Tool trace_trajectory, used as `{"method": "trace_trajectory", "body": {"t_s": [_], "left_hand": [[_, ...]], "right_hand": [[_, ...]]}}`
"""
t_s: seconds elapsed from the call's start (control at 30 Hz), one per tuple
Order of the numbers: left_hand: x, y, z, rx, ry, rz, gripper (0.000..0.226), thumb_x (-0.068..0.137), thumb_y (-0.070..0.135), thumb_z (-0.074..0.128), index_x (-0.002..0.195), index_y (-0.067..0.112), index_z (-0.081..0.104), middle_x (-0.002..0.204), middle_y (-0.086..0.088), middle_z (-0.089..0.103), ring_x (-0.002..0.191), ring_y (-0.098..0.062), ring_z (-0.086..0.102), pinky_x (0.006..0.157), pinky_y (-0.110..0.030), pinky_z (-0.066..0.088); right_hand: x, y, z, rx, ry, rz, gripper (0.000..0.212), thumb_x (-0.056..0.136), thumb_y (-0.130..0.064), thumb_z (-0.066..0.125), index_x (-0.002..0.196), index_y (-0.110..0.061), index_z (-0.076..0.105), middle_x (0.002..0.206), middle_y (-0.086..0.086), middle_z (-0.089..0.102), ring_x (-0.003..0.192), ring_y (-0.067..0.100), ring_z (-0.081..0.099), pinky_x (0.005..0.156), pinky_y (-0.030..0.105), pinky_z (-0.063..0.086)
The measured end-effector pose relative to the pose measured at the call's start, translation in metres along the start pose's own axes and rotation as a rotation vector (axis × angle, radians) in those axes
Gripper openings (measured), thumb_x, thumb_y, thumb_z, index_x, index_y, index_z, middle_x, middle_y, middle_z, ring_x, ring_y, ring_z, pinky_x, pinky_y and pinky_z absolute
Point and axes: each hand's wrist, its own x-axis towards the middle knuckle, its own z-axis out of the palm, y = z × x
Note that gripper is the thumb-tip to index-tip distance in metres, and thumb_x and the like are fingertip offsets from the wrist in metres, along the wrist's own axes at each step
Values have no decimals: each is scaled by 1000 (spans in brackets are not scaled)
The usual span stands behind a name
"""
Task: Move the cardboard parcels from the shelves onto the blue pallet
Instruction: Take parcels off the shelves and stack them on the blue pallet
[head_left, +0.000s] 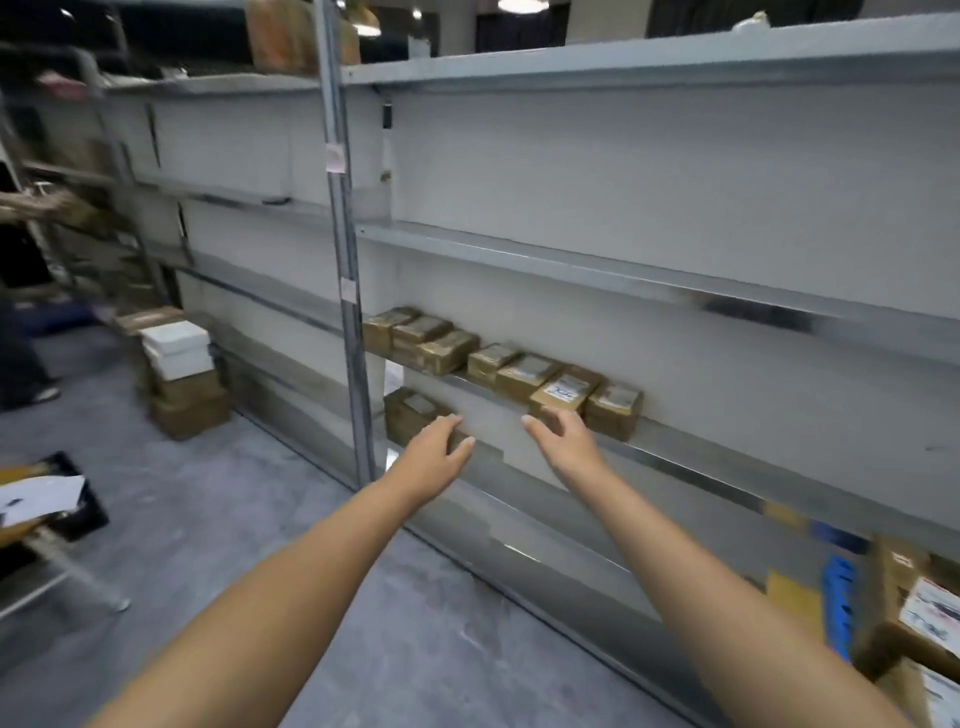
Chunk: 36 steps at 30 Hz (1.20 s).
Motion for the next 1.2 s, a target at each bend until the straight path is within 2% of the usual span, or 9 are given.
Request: {"method": "trace_trajectory", "body": {"t_s": [0.2, 0.3, 0.5, 0.7, 0.87, 0.97, 1.07, 1.2], "left_hand": [[17, -79, -62, 68, 87, -63, 57, 102, 35, 49, 151, 10, 36, 158, -9, 34, 148, -22, 26, 118, -34, 22], [34, -104, -71, 74, 90, -70, 59, 102, 37, 48, 152, 13, 33, 160, -6, 31, 150, -20, 22, 120, -36, 20], [89, -142, -76, 116, 75, -80, 61, 100, 42, 48, 153, 19, 29, 161, -1, 28, 151, -17, 17, 121, -37, 18], [182, -175, -85, 221, 60, -70, 62, 100, 44, 47, 154, 20, 27, 161, -1, 27, 151, -15, 17, 120, -30, 9], [281, -186, -106, 259, 62, -66, 59, 99, 45, 47, 151, 23, 29, 158, 1, 32, 148, -16, 24, 113, -24, 9], [338, -194, -117, 249, 93, -79, 61, 100, 44, 47, 153, 23, 26, 161, 2, 26, 150, -17, 20, 113, -25, 9], [381, -205, -121, 231, 134, -119, 61, 101, 42, 47, 154, 23, 25, 163, 1, 22, 152, -18, 15, 119, -32, 9], [424, -225, -123, 239, 110, -125, 62, 101, 41, 48, 155, 22, 24, 163, 1, 22, 151, -18, 16, 121, -37, 15]], "right_hand": [[32, -39, 106, -1, -131, -25, 57, 92, -40, 60, 139, -10, 47, 143, 6, 44, 131, 19, 44, 98, 23, 31], [48, -43, 135, 8, -216, -34, 65, 88, -40, 66, 142, -12, 43, 144, 4, 41, 132, 19, 43, 98, 23, 32], [110, -41, 176, 12, -252, -19, 70, 88, -37, 68, 146, -12, 39, 148, 5, 36, 135, 20, 40, 109, 32, 34], [216, -38, 217, -78, -308, -42, 53, 100, -26, 46, 148, -8, 34, 154, 10, 31, 141, 25, 32, 117, 39, 26], [322, -45, 238, -53, -313, -40, 53, 100, -28, 47, 148, -11, 34, 152, 8, 33, 138, 24, 36, 115, 40, 32], [380, -48, 249, -50, -311, -41, 54, 99, -29, 48, 149, -12, 33, 154, 9, 32, 138, 25, 37, 114, 40, 32], [426, -48, 263, -31, -308, -54, 55, 99, -31, 47, 149, -13, 33, 155, 7, 31, 139, 23, 37, 113, 37, 31], [470, -49, 286, -67, -325, -55, 55, 98, -30, 49, 148, -13, 35, 153, 7, 33, 137, 23, 39, 113, 36, 32]]}}
